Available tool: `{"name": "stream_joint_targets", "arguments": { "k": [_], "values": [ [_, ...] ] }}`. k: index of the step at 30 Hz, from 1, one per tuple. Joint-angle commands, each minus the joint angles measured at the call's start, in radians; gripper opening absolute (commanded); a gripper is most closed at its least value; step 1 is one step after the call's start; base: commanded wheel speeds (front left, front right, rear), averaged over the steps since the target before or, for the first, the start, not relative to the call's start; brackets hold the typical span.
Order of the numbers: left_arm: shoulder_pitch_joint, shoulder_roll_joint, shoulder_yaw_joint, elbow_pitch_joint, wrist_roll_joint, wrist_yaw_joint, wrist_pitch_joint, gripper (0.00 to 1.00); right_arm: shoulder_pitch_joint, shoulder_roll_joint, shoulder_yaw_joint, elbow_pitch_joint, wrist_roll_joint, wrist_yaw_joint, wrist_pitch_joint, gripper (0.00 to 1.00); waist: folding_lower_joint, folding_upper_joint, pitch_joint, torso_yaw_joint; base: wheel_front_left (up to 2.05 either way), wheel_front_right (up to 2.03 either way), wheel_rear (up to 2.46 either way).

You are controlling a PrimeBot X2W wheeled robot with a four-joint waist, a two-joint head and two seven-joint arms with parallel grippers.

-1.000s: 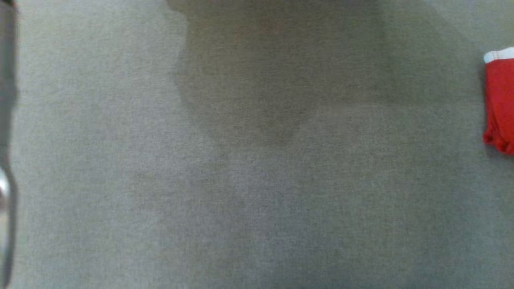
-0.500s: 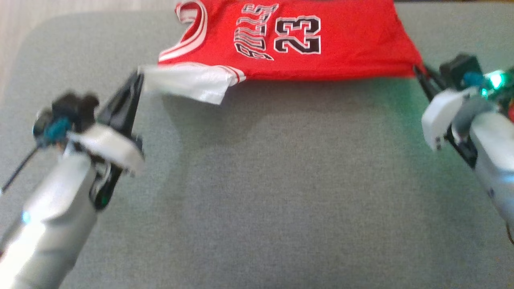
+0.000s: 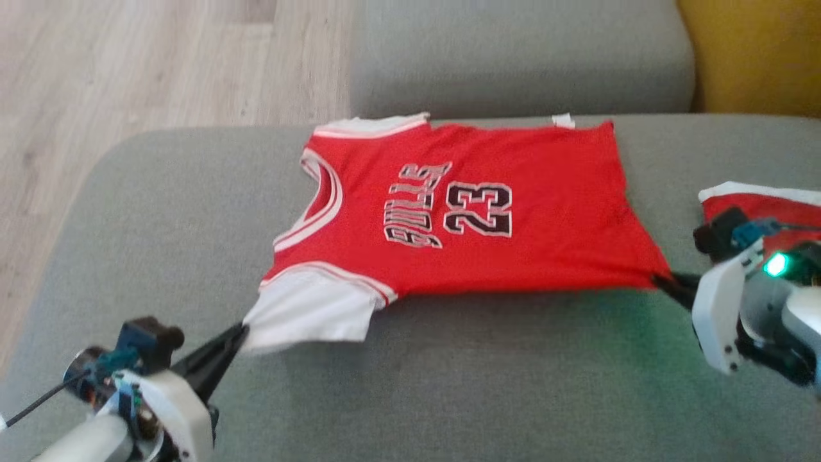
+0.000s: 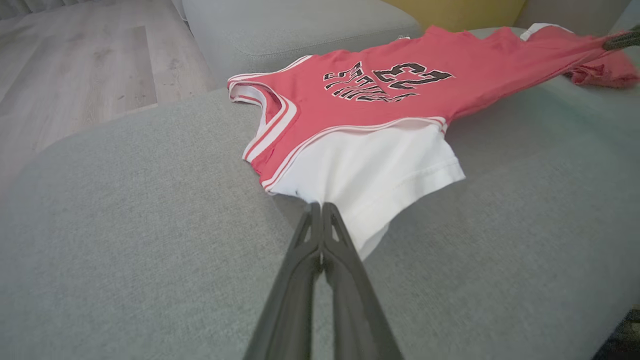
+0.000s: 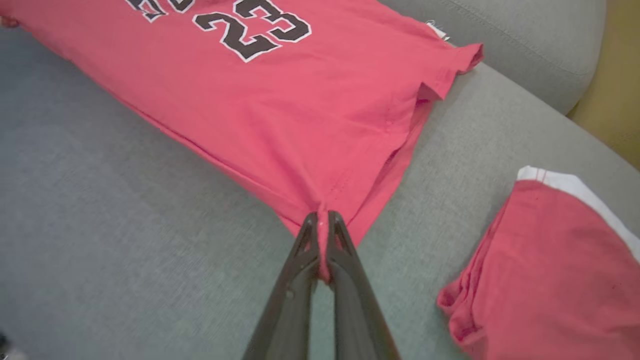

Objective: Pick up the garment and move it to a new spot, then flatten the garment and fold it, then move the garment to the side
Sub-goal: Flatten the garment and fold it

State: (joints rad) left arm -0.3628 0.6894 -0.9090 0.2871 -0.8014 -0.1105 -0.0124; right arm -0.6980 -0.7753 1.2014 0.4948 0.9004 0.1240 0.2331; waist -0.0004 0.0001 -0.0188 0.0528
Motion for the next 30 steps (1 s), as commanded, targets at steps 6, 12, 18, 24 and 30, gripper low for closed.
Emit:
{"name": "stream_joint_targets", "arguments": {
  "k": [6,12,18,24,30],
  "values": [
    [0.049,0.178,0.036,-0.268,-0.070,0.071,0.129,0.00,0.053,-0.137,0.025,-0.169,0.097,0.007,0.075,0.00,0.0004,-0.0001,-0.033,-0.013,0.00,0.00,0.00],
    [0.041,0.193,0.050,-0.349,-0.066,0.124,0.156,0.00,0.047,-0.144,-0.012,-0.193,0.104,0.007,0.041,0.00,0.0004,-0.0001,0.006,-0.015,0.00,0.00,0.00],
    [-0.060,0.163,0.082,-0.293,-0.046,0.128,0.164,0.00,-0.010,-0.102,-0.060,-0.158,0.082,0.007,0.017,0.00,0.0004,-0.0001,0.083,-0.014,0.00,0.00,0.00],
    [-0.212,0.113,0.091,-0.157,-0.018,0.084,0.202,0.00,-0.093,-0.040,-0.083,-0.088,0.044,0.007,0.018,0.00,0.0004,-0.0001,0.155,-0.020,0.00,0.00,0.00],
    [-0.367,0.027,0.047,0.030,0.064,0.061,0.259,0.00,-0.162,0.026,-0.071,0.008,0.009,0.007,0.033,0.00,0.0004,-0.0001,0.208,-0.029,0.00,0.00,0.00]
  ]
}}
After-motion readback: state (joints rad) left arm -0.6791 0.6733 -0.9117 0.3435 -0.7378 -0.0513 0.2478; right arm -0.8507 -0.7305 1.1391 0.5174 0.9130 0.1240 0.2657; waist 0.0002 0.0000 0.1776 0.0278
